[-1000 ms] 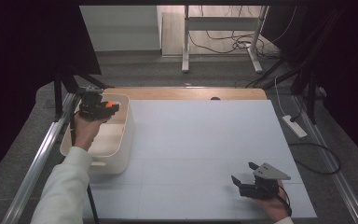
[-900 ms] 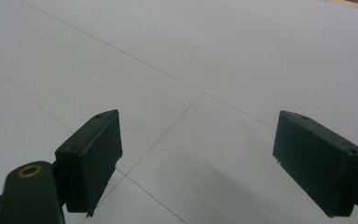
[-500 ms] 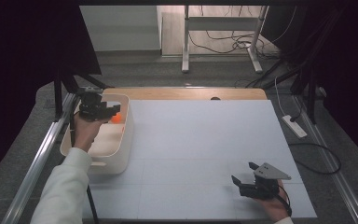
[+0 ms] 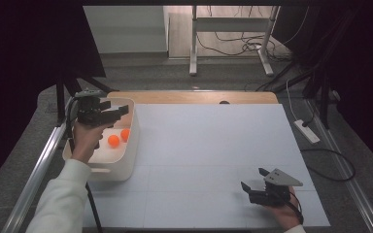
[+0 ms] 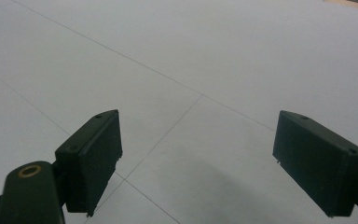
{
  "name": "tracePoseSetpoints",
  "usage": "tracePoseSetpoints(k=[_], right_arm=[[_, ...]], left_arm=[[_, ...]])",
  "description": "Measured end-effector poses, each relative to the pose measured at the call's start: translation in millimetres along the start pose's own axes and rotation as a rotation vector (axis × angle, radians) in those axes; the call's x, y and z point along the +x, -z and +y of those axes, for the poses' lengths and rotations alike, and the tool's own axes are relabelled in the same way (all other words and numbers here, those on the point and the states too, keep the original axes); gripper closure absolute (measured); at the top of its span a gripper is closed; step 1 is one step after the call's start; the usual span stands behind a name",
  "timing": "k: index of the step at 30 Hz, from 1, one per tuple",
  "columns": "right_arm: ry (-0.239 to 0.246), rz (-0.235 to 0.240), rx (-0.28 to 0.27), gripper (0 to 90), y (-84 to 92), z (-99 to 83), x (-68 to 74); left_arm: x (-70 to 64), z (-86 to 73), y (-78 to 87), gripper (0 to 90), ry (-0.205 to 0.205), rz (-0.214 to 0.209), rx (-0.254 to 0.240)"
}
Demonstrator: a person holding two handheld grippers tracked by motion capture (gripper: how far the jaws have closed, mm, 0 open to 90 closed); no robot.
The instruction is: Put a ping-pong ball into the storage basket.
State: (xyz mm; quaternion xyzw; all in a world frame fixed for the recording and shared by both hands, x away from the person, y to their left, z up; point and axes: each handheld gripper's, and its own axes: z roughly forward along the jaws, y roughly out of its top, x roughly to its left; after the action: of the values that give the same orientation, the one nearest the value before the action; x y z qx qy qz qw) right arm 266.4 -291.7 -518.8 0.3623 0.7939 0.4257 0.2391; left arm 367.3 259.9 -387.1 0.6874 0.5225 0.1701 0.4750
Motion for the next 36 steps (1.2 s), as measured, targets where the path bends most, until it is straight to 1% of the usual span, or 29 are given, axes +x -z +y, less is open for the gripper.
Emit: tracePoseSetpoints(k=[2, 4, 7, 8, 10, 11, 12, 14, 17, 19, 22, 23, 28, 33, 36], right_arm=[[-0.001, -0.002, -0.001, 15.1, 0.7, -0.8, -0.8], [-0.006, -0.003, -0.003, 15.1, 1.1, -0.8, -1.4], [-0.005, -0.004, -0.001, 15.1, 0.6, -1.0, -1.6], [-0.005, -0.004, -0.001, 15.1, 0.6, -1.0, -1.6], [-0.007, -0.003, 0.0, 15.1, 0.4, -0.9, -1.8], [-0.008, -0.002, 0.0, 15.1, 0.5, -0.9, -2.0], [-0.008, -0.002, 0.0, 15.1, 0.5, -0.9, -2.0], [-0.008, 0.0, -0.004, 15.2, 0.5, -0.8, -2.5], [-0.005, 0.003, -0.007, 15.1, 0.4, -0.3, -2.5], [0.0, 0.004, -0.005, 15.1, -0.1, -0.1, -2.2], [0.0, 0.007, -0.004, 15.1, 0.2, -0.2, -1.6], [-0.002, 0.009, -0.006, 15.1, 0.5, -0.4, -1.8], [0.006, 0.007, -0.002, 15.2, 1.1, -0.1, -0.8], [0.013, 0.014, 0.0, 15.2, 1.1, -0.2, 0.4], [0.013, 0.014, -0.003, 15.2, 1.8, -0.3, 0.4]], left_arm=[[-4.3, -2.9, 3.3, 17.9, -0.01, -0.028, -0.014], [-5.7, -3.6, 4.3, 17.5, -0.014, -0.033, -0.018], [-14.2, -6.6, 8.8, 17.4, -0.029, -0.079, -0.049], [-14.2, -6.6, 8.8, 17.3, -0.029, -0.079, -0.049], [-20.9, -7.6, 11.0, 17.3, -0.045, -0.101, -0.062], [-28.1, -8.2, 12.7, 17.2, -0.06, -0.124, -0.073], [-28.1, -8.2, 12.7, 17.2, -0.06, -0.124, -0.073], [-36.5, -8.9, 15.0, 17.2, -0.084, -0.145, -0.084], [-47.6, -11.2, 17.4, 17.2, -0.106, -0.174, -0.099], [-55.4, -13.9, 17.8, 17.3, -0.123, -0.191, -0.1], [-65.2, -17.9, 17.1, 17.3, -0.157, -0.195, -0.095], [-68.1, -19.3, 16.7, 17.3, -0.166, -0.203, -0.094], [-81.9, -26.1, 17.1, 17.5, -0.184, -0.244, -0.099], [-96.3, -33.9, 19.7, 17.5, -0.226, -0.267, -0.092], [-104.9, -38.8, 23.0, 17.7, -0.252, -0.282, -0.096]])
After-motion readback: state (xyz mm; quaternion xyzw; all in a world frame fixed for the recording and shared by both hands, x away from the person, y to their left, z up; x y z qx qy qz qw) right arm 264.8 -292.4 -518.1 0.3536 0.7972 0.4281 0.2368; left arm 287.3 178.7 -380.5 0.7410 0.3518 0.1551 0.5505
